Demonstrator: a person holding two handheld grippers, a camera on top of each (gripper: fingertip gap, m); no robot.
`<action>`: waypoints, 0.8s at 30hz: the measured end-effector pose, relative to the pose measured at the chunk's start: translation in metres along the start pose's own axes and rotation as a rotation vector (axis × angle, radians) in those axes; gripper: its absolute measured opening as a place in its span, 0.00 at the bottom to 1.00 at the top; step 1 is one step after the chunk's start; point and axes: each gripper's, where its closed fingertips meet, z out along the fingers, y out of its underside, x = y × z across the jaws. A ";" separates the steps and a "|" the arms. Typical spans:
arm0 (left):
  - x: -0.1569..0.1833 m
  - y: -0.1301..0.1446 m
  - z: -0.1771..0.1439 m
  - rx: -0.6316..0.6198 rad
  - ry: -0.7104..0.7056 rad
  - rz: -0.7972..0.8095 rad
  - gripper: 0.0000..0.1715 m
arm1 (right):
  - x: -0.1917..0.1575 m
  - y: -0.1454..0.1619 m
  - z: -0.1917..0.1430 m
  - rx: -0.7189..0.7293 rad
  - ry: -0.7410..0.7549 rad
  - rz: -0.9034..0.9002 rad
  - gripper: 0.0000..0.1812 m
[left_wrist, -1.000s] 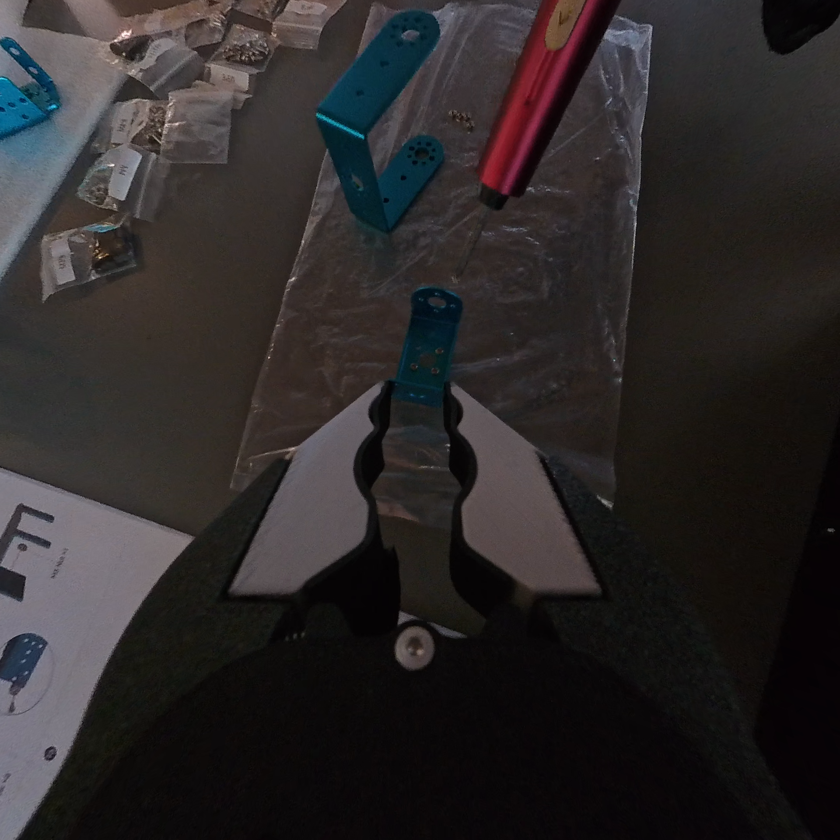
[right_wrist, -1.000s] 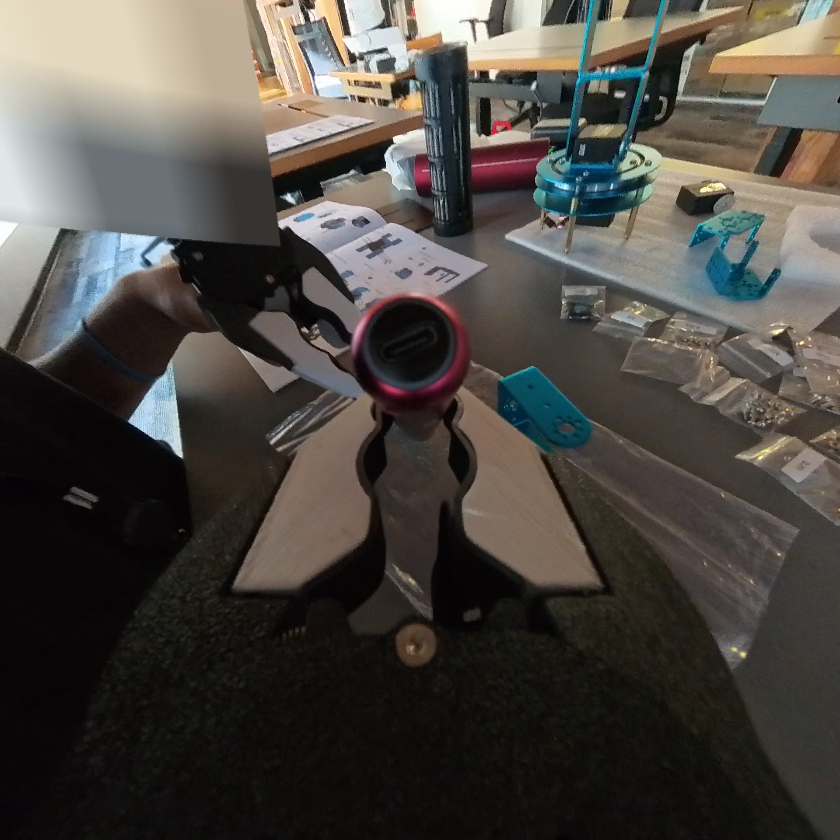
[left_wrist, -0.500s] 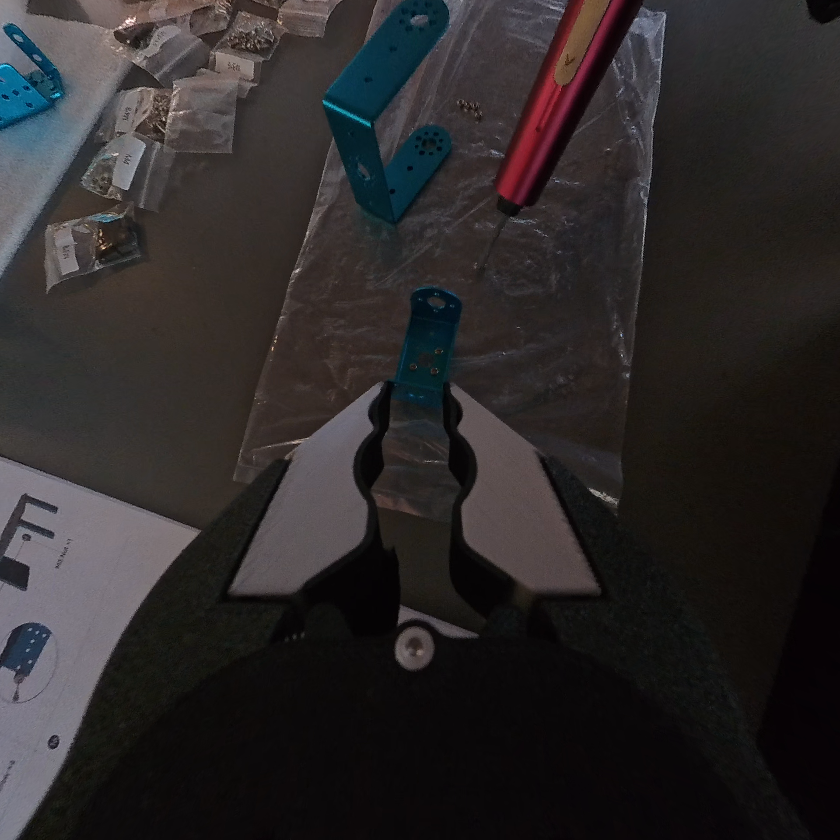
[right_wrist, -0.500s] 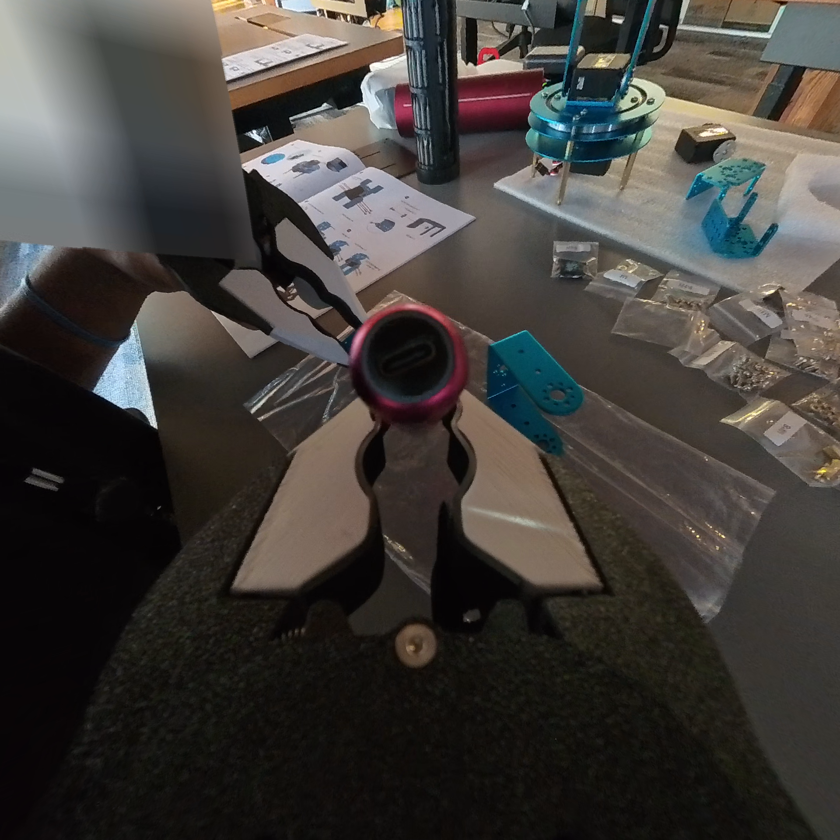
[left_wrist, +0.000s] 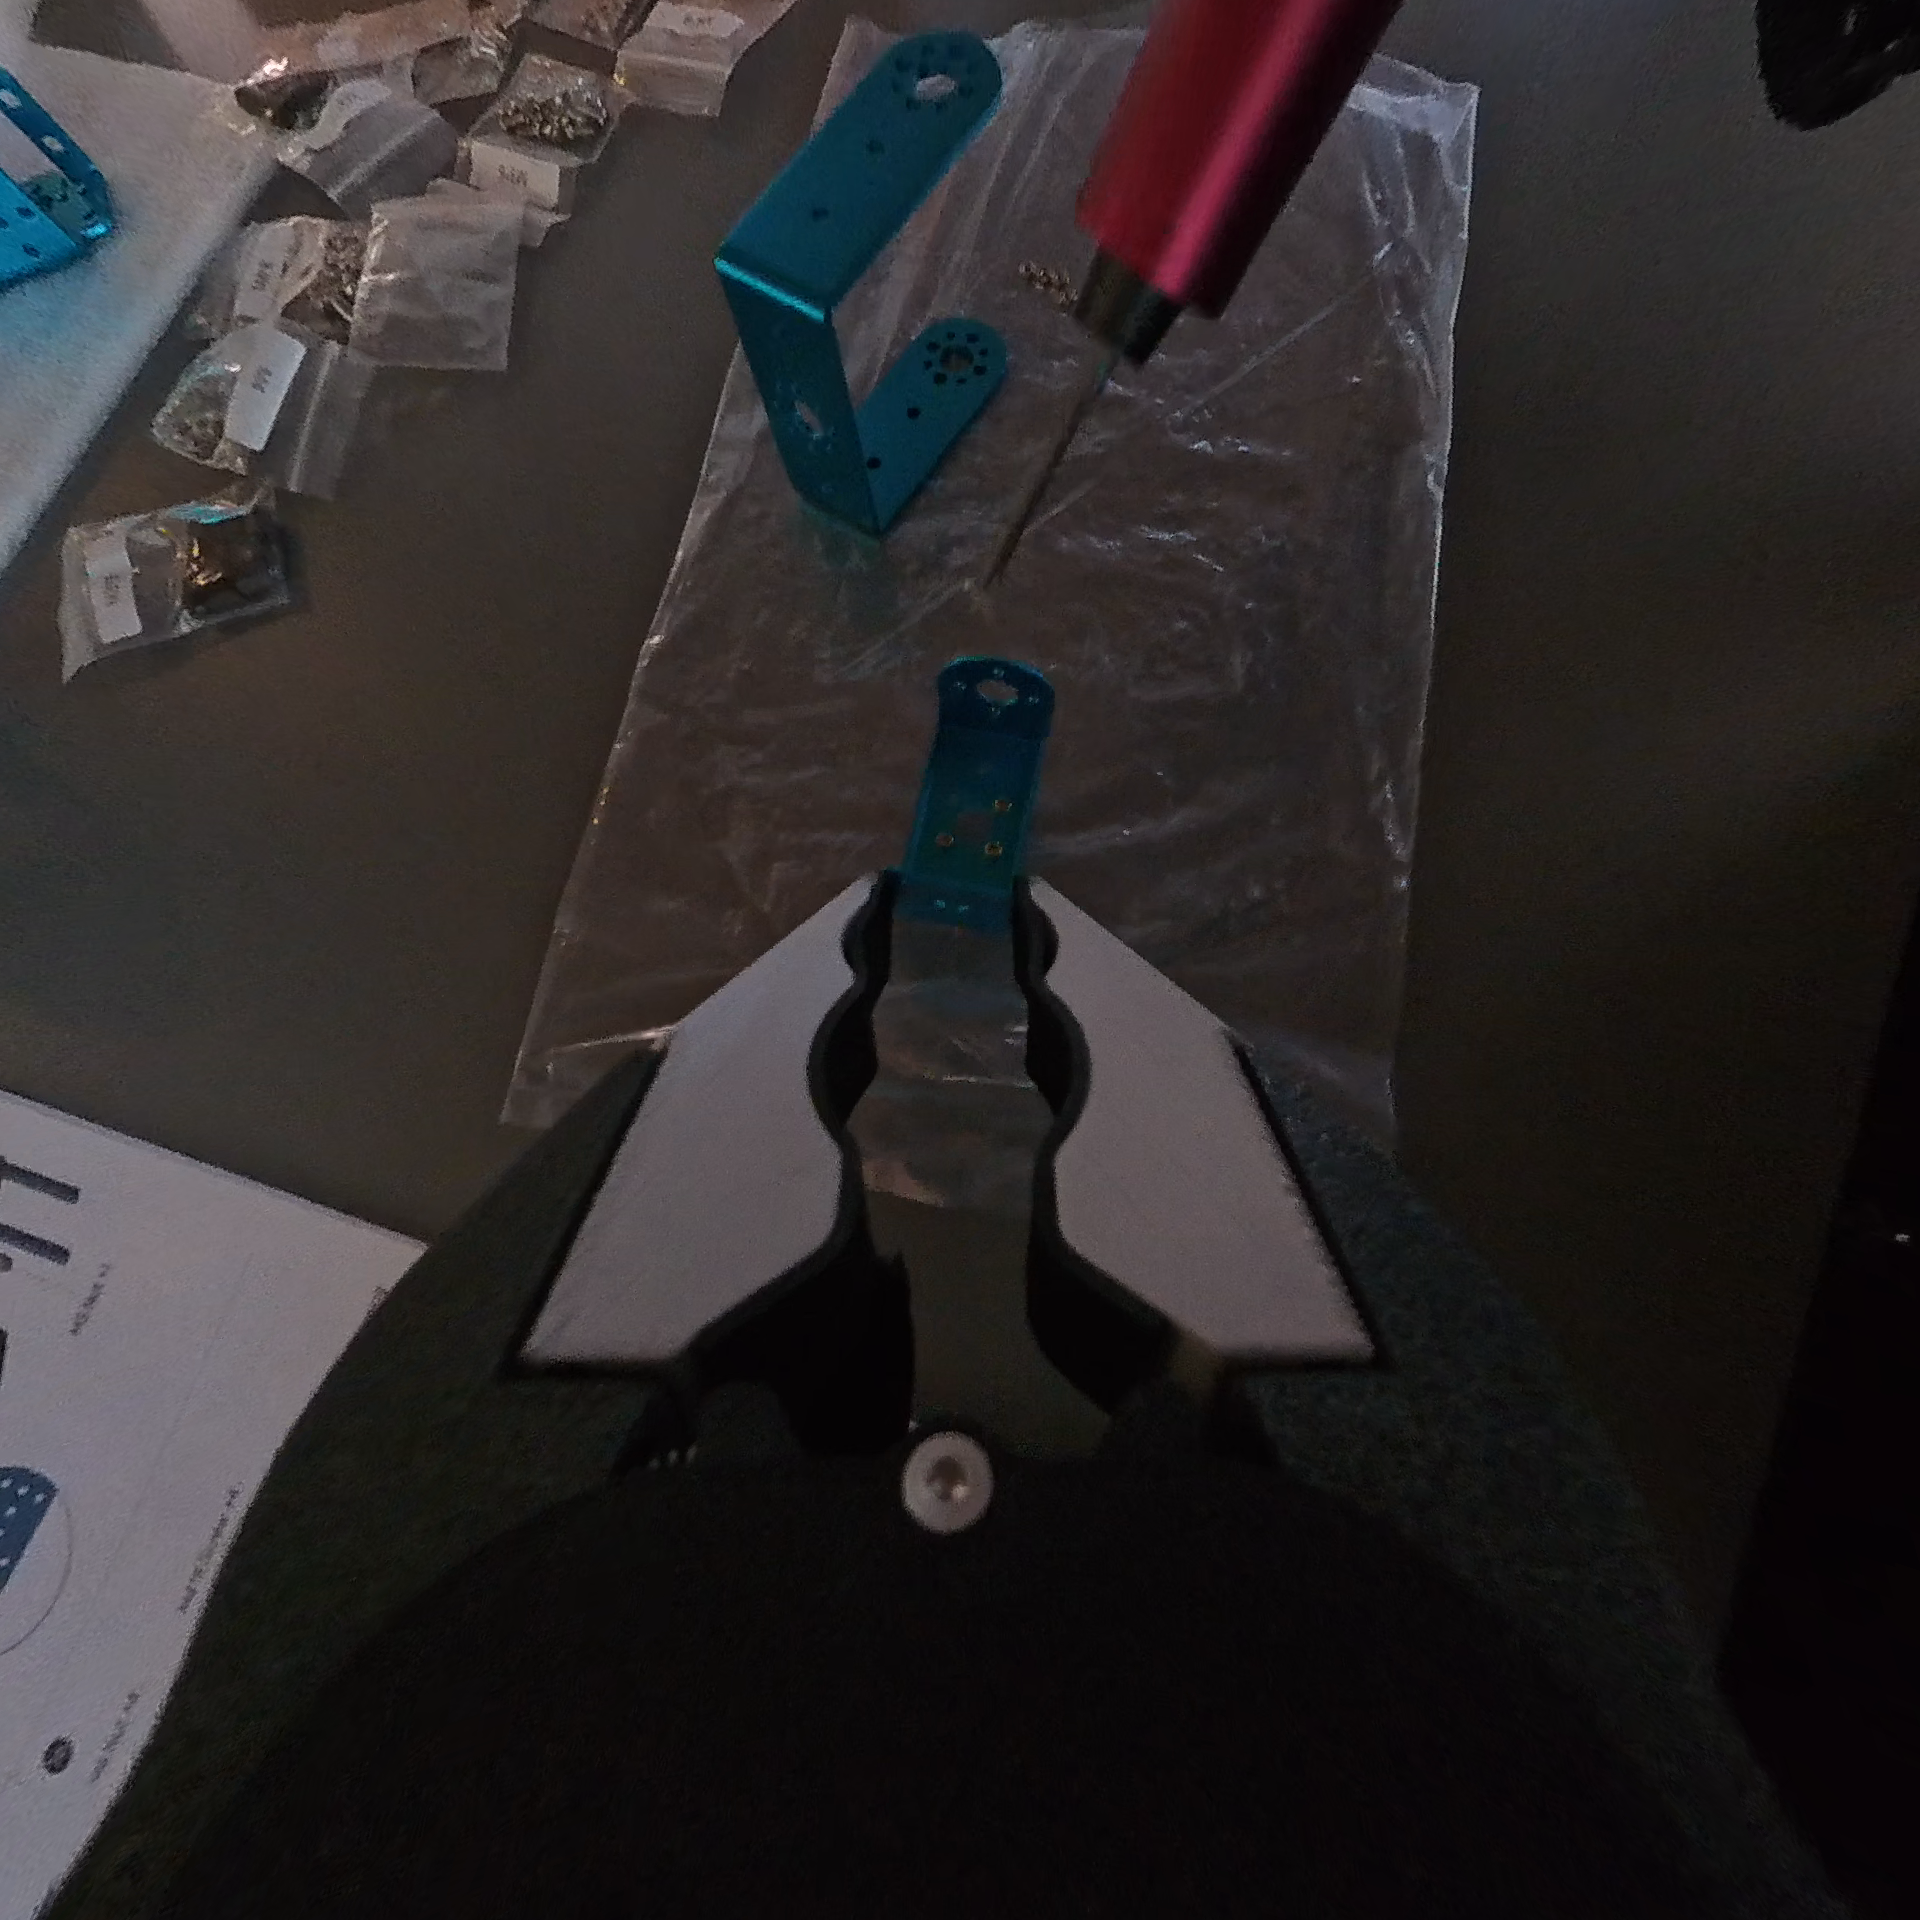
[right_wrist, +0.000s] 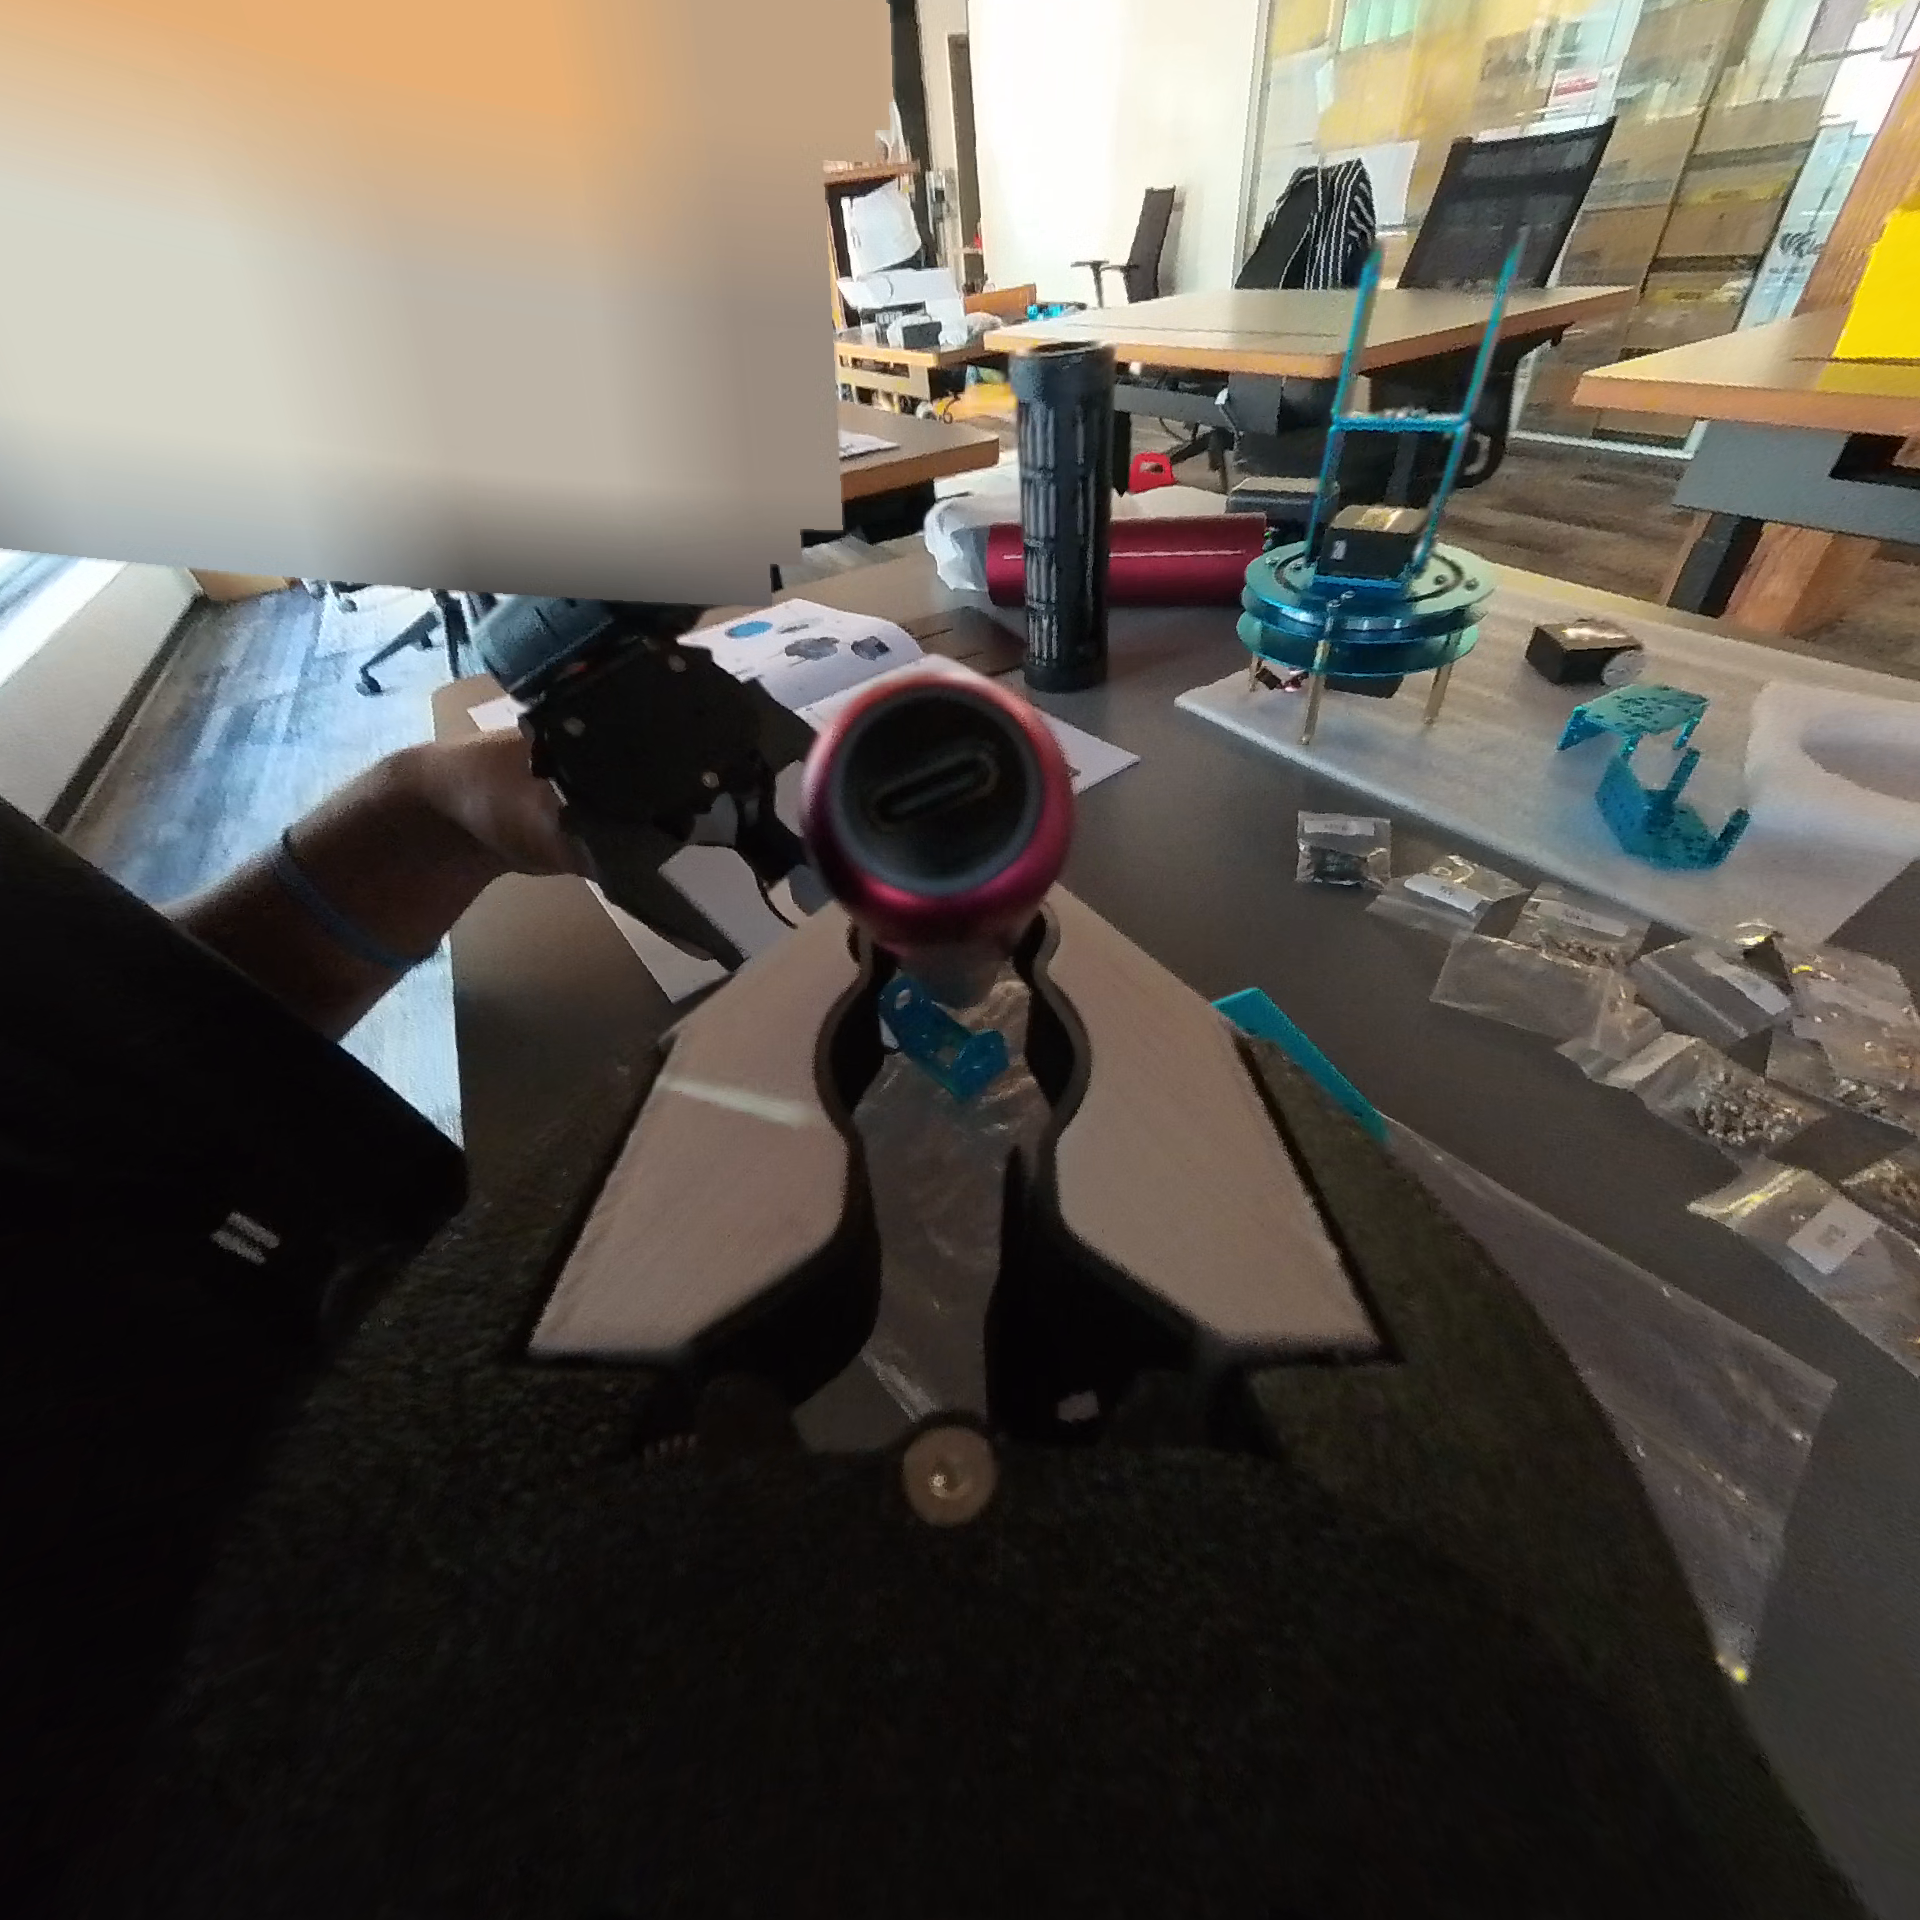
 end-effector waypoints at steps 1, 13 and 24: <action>0.001 0.000 0.000 -0.002 -0.002 0.005 0.13 | -0.003 0.003 0.004 -0.016 0.000 -0.016 0.12; 0.003 -0.002 0.002 -0.005 0.010 0.013 0.13 | -0.013 0.027 0.028 -0.161 0.051 -0.212 0.12; 0.002 -0.001 0.000 0.000 0.008 0.006 0.13 | -0.017 0.030 0.028 -0.193 0.046 -0.254 0.12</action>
